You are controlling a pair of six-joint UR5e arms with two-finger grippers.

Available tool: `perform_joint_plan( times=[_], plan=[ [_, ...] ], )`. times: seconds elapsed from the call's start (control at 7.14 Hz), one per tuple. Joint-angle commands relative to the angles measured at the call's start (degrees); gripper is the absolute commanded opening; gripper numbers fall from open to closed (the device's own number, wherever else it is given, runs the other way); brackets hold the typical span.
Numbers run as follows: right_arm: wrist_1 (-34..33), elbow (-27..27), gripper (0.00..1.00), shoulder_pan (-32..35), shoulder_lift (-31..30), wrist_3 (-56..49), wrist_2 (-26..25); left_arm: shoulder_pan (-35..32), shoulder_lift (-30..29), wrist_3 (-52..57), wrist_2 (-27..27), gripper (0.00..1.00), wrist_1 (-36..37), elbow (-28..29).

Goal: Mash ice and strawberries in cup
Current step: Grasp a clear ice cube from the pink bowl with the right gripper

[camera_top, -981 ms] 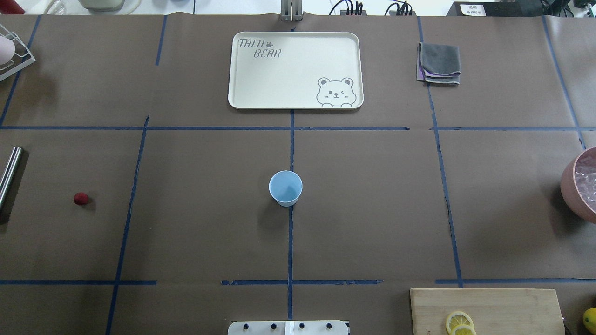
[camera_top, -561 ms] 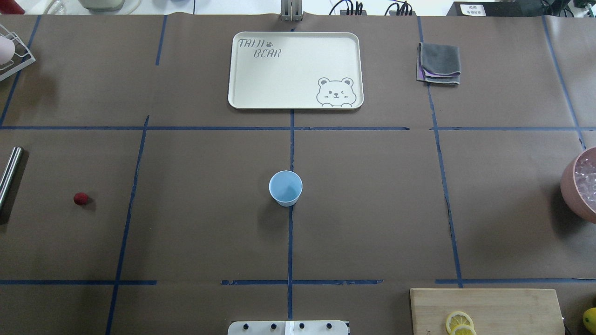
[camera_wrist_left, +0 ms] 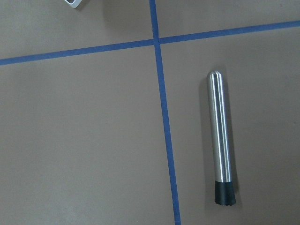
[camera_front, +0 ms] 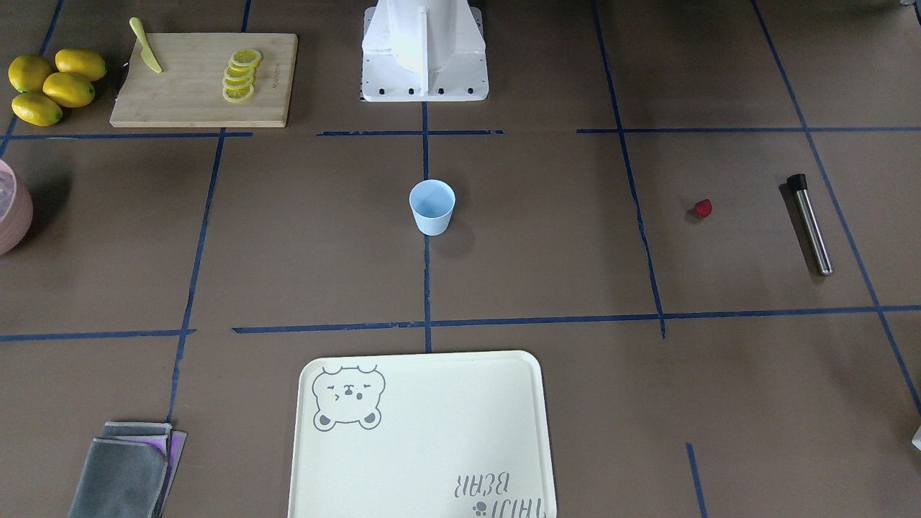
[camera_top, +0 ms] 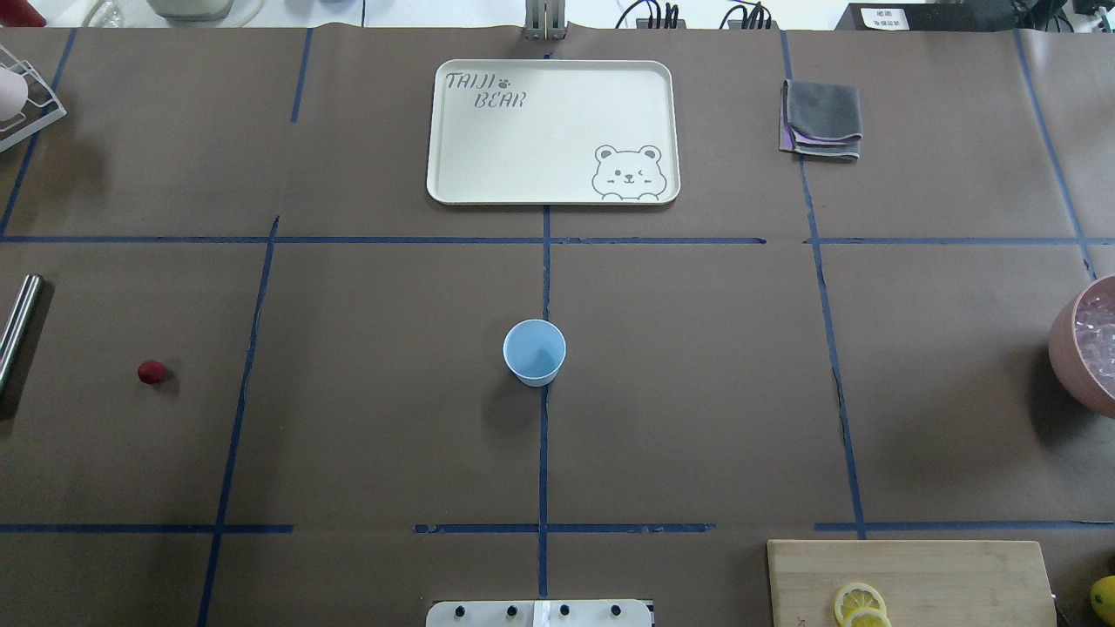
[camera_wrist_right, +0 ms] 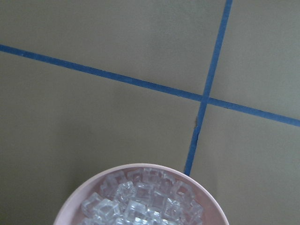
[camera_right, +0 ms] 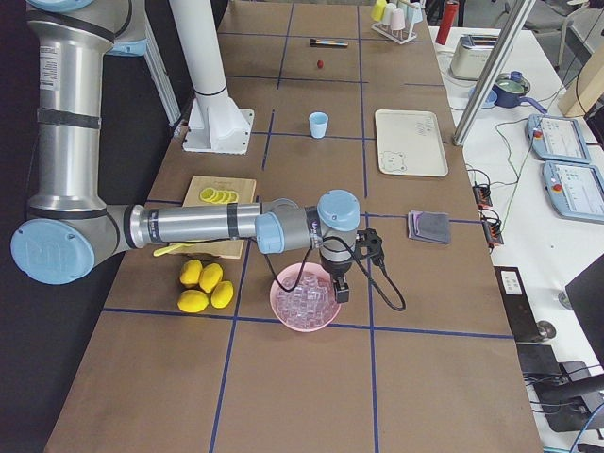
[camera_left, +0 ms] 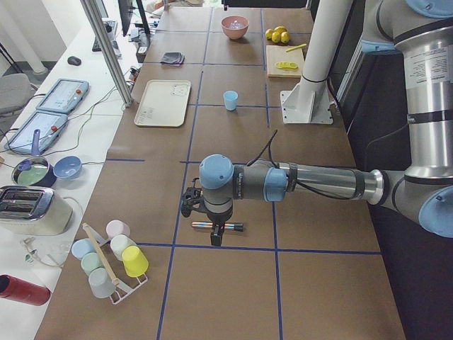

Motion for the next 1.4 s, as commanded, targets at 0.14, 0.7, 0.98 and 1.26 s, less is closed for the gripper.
perform_joint_plan(
  times=[0.14,0.7,0.98,1.26],
  plan=[
    [10.7,-0.4,0.85,-6.9,-5.6,7.8,-0.8,0.0,0.0,-0.1,0.0,1.00,-0.1,0.1],
    [10.6,-2.9,0.73,-8.7,-5.6,7.6,-2.8,0.0,0.0,0.0,0.0,1.00,-0.2,0.2],
    [10.5,-3.3,0.63,-9.1,-5.4,7.5,-2.9,0.0,0.0,-0.1,0.0,1.00,-0.2,0.2],
    [10.5,-3.4,0.56,-9.3,-5.2,7.5,-2.9,0.0,0.0,0.0,0.0,1.00,-0.2,0.3]
  ],
)
